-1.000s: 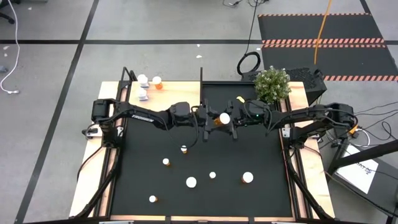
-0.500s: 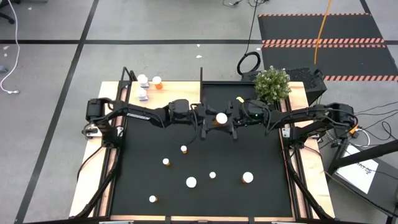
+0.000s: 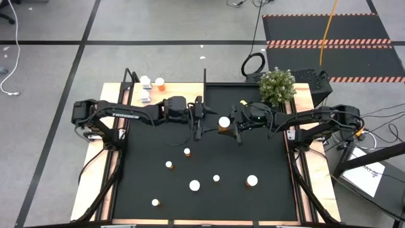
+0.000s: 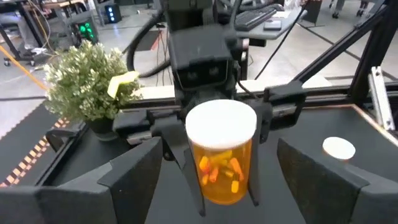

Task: Pick and place medicine bottles onto shelf by color
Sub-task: Put the large orange pill bottle aligned with the other large orange pill bottle on the shelf

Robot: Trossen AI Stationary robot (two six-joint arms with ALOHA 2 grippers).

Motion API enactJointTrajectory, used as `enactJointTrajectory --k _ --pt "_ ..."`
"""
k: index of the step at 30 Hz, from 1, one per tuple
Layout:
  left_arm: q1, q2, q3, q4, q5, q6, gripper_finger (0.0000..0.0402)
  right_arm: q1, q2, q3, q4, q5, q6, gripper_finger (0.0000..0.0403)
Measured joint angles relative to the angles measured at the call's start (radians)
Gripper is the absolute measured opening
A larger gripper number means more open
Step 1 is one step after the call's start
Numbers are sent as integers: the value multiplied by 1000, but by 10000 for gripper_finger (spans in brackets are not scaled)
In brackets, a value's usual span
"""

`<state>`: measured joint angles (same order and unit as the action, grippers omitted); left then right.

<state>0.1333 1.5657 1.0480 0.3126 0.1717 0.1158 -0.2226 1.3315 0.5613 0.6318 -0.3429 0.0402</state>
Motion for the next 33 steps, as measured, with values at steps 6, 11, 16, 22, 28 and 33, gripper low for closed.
enactJointTrajectory --k 6,11,16,22,28,33 --pt "-5 -17 81 -182 -24 -19 320 0 0 0 -43 55 0 177" --pt "-18 6 186 -382 -89 31 320 0 0 0 -73 108 2 179" --pt "-19 4 254 -446 -91 11 321 0 1 0 -101 110 0 179" --pt "-24 32 336 -536 -94 -4 328 0 1 0 -106 112 -4 180" --pt "-34 124 392 -582 -118 8 328 0 1 0 -120 115 -11 180" --pt "-33 182 457 -615 -120 32 328 0 1 0 -159 160 -33 180"
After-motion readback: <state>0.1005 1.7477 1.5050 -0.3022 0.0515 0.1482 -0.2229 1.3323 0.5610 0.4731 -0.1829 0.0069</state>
